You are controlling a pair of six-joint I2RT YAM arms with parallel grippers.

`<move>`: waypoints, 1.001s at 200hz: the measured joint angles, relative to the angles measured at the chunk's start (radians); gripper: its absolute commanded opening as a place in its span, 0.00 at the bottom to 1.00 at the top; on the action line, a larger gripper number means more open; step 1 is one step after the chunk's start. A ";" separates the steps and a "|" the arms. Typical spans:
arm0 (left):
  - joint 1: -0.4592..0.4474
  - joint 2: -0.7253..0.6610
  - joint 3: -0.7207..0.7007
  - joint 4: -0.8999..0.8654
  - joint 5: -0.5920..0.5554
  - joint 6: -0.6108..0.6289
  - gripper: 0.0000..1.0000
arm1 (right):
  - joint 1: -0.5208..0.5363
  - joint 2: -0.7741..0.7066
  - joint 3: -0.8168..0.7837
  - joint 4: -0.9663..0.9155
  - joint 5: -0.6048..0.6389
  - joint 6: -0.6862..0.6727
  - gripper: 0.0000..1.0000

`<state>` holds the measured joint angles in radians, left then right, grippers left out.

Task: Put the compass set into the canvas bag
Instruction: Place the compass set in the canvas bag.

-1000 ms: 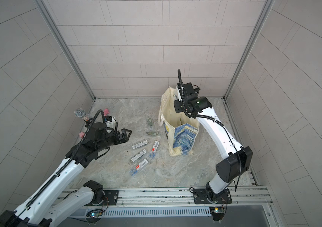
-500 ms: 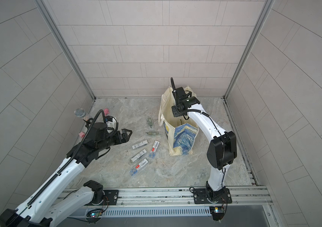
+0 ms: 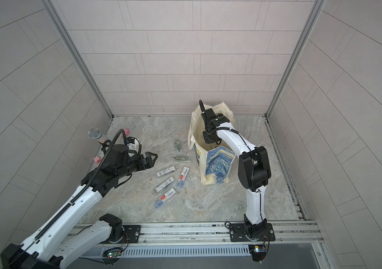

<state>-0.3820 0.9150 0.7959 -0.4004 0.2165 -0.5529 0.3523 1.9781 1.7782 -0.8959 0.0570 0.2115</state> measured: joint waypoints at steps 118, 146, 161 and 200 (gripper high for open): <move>0.000 0.005 -0.003 0.007 0.000 -0.008 0.94 | -0.013 0.041 0.000 -0.013 -0.015 0.029 0.22; 0.000 0.005 -0.004 0.007 -0.001 -0.008 0.94 | -0.013 0.041 0.001 -0.014 -0.015 0.029 0.32; 0.000 0.005 -0.004 0.007 0.000 -0.008 0.94 | -0.013 0.041 0.006 -0.016 -0.015 0.031 0.36; 0.000 0.005 -0.005 0.007 0.000 -0.014 0.94 | -0.013 0.026 0.036 -0.038 -0.010 0.029 0.41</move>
<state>-0.3820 0.9203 0.7914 -0.3931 0.2161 -0.5671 0.3393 2.0041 1.8145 -0.9340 0.0475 0.2401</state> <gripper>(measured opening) 0.944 0.408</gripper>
